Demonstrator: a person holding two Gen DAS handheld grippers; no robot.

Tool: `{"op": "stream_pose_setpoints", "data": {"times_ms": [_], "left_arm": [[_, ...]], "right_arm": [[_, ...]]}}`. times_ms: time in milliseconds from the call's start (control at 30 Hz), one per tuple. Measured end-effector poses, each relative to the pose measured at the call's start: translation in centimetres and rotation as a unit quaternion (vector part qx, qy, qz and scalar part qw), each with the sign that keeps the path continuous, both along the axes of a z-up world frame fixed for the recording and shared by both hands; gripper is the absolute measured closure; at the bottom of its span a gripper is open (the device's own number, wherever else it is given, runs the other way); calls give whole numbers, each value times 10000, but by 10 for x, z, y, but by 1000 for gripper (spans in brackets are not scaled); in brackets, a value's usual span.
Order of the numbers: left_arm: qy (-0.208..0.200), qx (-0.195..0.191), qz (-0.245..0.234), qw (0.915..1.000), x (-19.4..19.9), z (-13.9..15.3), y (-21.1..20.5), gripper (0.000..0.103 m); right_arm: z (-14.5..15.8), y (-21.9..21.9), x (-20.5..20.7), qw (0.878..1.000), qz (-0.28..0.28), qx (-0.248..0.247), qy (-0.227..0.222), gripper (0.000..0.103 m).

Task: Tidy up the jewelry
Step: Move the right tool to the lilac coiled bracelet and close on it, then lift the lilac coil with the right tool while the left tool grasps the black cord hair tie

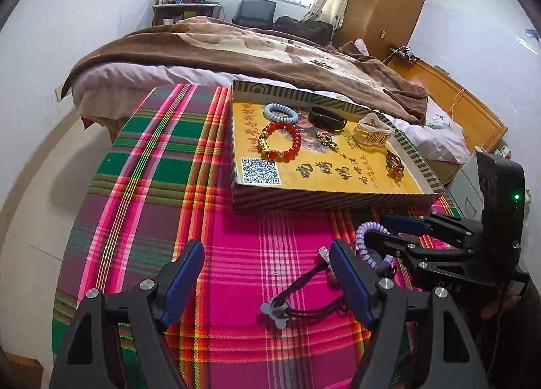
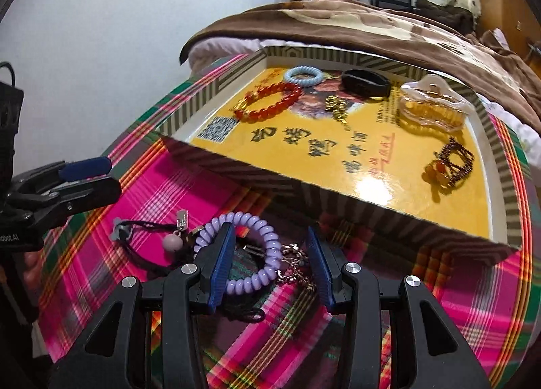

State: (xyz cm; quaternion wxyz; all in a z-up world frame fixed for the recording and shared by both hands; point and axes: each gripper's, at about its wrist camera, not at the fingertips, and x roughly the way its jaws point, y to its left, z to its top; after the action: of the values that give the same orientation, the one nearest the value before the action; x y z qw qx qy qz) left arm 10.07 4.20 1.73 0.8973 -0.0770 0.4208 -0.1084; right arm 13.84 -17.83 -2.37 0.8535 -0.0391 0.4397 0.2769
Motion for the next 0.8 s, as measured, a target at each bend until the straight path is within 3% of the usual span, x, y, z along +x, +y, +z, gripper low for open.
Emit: {"op": "stream_pose_setpoints", "data": {"times_ms": [200,300,400,600,800], "left_arm": [[64,-22,42,10000,-2,-3,4,27],[89,-31,51,9999,-2,-5,6,27],[113,-18,55,9999,-3,-6,6,27],[158,-9,37,9999,-4,-9,6,27],[319,149,-78,9994,-2,-19,-2,27]], "right_arm": [[1,7,-5,9998,104,-158,-88,59],[5,7,-12,9995,99,-191,-251,79],[10,7,-19,9988,65,-202,-434,92],[26,-11,-30,9980,-89,147,-607,93],[44,-44,-40,9928,-613,744,-710,93]]}}
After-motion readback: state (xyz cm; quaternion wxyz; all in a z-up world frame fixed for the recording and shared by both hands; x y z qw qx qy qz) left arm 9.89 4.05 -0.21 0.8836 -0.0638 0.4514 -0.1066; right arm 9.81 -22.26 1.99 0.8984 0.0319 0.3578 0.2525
